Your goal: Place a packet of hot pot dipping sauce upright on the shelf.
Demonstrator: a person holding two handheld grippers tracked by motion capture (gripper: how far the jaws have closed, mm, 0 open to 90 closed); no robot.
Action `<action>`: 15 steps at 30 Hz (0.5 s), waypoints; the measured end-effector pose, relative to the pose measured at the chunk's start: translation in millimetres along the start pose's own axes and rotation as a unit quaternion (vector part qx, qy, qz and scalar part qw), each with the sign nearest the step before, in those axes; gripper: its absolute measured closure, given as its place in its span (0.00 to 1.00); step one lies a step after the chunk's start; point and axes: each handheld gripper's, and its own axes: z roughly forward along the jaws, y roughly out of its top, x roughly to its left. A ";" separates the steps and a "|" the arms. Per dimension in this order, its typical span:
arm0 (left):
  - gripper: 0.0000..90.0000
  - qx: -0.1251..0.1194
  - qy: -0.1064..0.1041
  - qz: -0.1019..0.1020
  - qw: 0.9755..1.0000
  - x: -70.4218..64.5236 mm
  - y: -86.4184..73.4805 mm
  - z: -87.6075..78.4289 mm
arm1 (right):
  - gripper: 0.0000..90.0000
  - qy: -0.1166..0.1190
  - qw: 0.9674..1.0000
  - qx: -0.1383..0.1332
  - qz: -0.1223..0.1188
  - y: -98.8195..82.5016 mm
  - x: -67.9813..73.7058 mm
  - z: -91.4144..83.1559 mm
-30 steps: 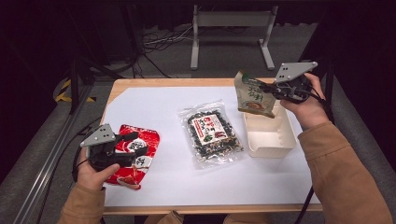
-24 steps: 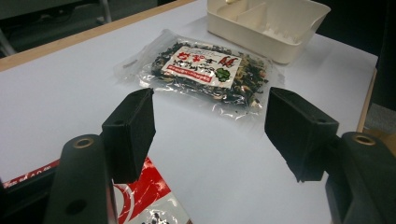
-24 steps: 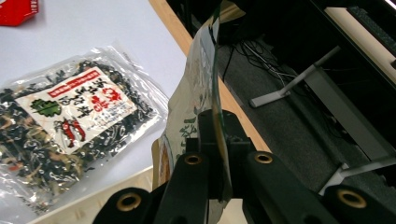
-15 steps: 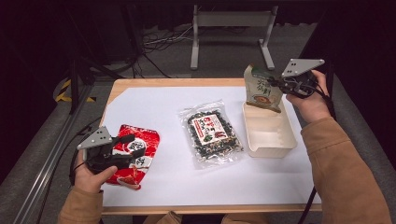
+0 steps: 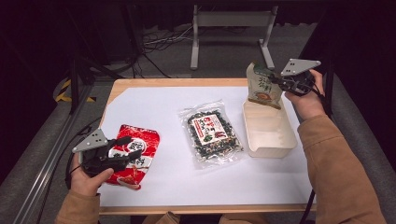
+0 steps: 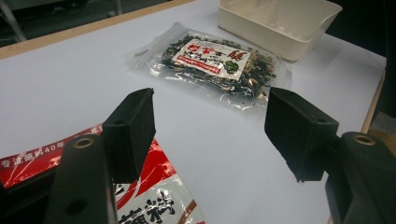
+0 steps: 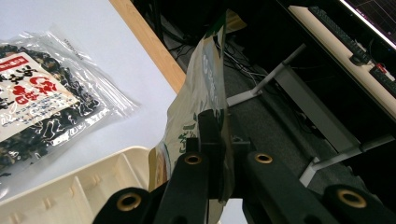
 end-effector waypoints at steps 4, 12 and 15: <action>0.38 0.000 0.000 -0.001 1.000 -0.5 -0.4 -0.3 | 0.99 0.000 1.000 0.003 0.003 -5.3 -0.3 8.3; 0.38 0.002 0.000 -0.001 1.000 0.0 -1.1 1.0 | 0.98 0.000 1.000 0.005 0.002 -11.7 0.4 17.9; 0.38 0.003 -0.002 -0.004 1.000 -0.7 -1.2 1.9 | 0.98 0.008 1.000 0.004 0.005 -13.0 2.1 21.7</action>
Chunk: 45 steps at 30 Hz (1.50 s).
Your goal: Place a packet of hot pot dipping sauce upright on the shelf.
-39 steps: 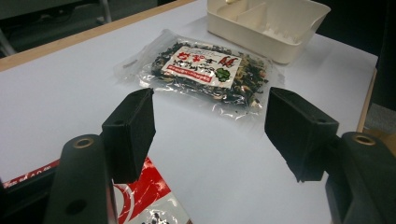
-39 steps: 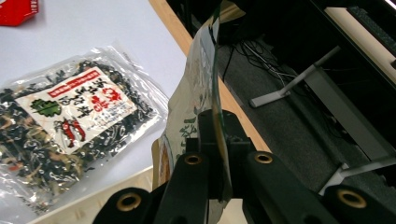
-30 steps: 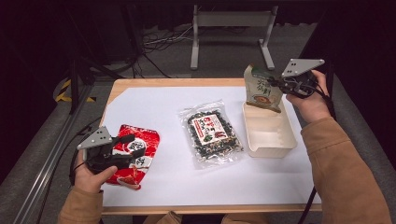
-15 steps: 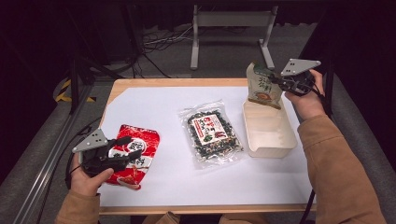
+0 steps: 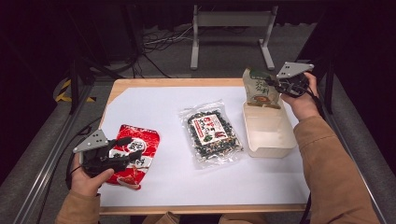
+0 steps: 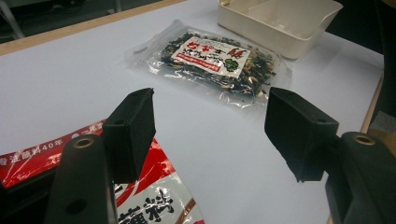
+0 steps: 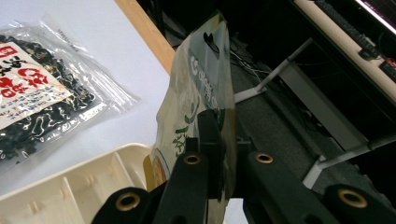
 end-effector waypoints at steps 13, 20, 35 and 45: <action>0.38 0.001 -0.002 -0.001 1.000 1.6 -0.2 1.2 | 0.98 0.013 1.000 0.014 0.005 -6.7 7.7 10.0; 0.38 0.001 -0.003 0.005 1.000 2.6 0.8 3.5 | 0.98 0.015 0.999 0.031 0.016 -16.0 8.4 12.0; 0.38 0.004 -0.013 0.004 1.000 4.4 3.5 10.9 | 0.94 0.006 0.996 0.067 0.059 -45.5 3.4 8.3; 0.38 0.005 -0.008 0.002 1.000 6.6 3.5 12.5 | 0.64 -0.012 0.996 0.053 0.069 -42.7 6.2 3.7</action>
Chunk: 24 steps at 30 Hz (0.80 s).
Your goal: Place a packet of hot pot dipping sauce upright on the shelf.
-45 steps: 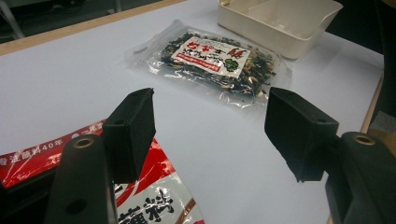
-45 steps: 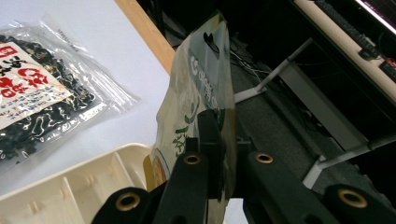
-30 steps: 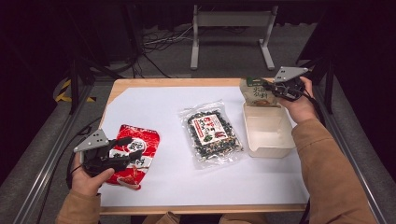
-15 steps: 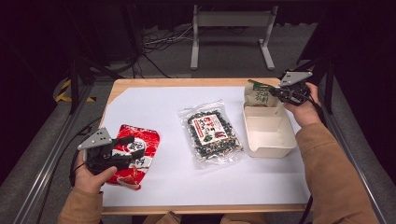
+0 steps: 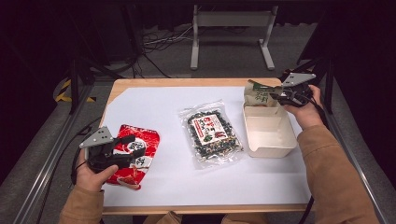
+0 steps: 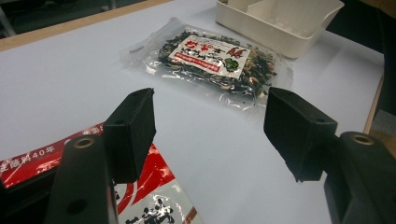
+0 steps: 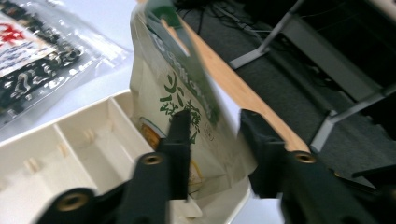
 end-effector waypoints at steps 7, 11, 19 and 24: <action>0.38 0.001 0.000 0.002 1.000 1.6 1.5 0.8 | 0.51 -0.008 0.999 -0.040 0.016 5.8 3.0 -10.9; 0.38 0.002 0.001 -0.002 1.000 3.4 2.7 2.2 | 0.48 -0.024 0.998 -0.062 0.021 8.0 4.2 -22.2; 0.35 0.019 0.011 0.008 1.000 8.7 6.1 7.5 | 0.46 -0.037 0.996 -0.074 0.046 7.4 7.2 -44.8; 0.36 0.021 0.035 0.011 0.999 9.5 6.8 7.3 | 0.45 -0.017 0.992 -0.101 0.071 5.3 17.3 -62.4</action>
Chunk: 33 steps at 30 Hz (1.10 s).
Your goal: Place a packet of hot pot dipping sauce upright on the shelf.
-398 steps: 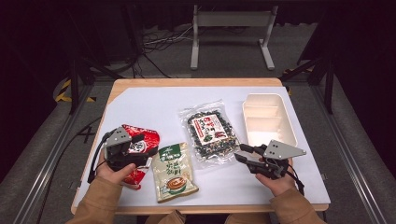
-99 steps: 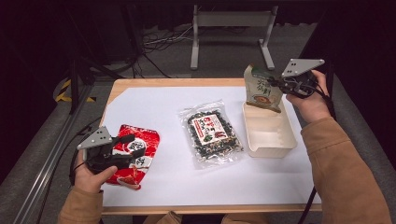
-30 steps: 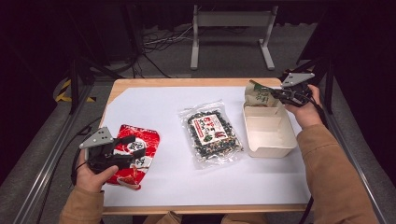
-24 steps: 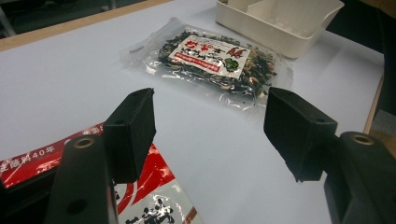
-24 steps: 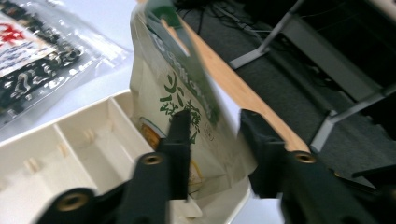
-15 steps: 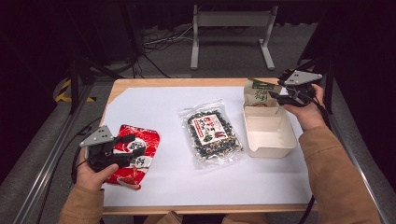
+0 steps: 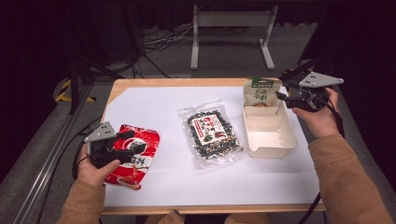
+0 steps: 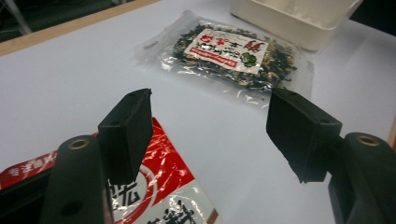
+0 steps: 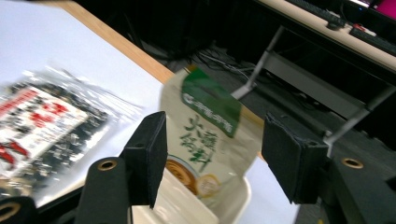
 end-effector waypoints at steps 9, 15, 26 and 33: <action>0.42 -0.008 0.016 0.001 1.000 4.4 -1.7 -2.6 | 0.44 0.043 0.999 -0.022 0.007 0.7 28.6 -17.9; 0.43 -0.009 0.012 -0.005 1.000 8.8 -3.1 -3.9 | 0.43 0.079 0.996 -0.034 0.032 -2.9 48.4 -24.7; 0.38 -0.012 0.013 -0.003 1.000 12.5 -4.4 -2.8 | 0.42 0.121 0.990 -0.024 0.075 -13.1 71.1 -26.0; 0.36 0.000 0.035 0.014 0.999 16.9 2.7 -6.6 | 0.44 0.149 0.986 -0.006 0.076 -17.7 84.4 -21.3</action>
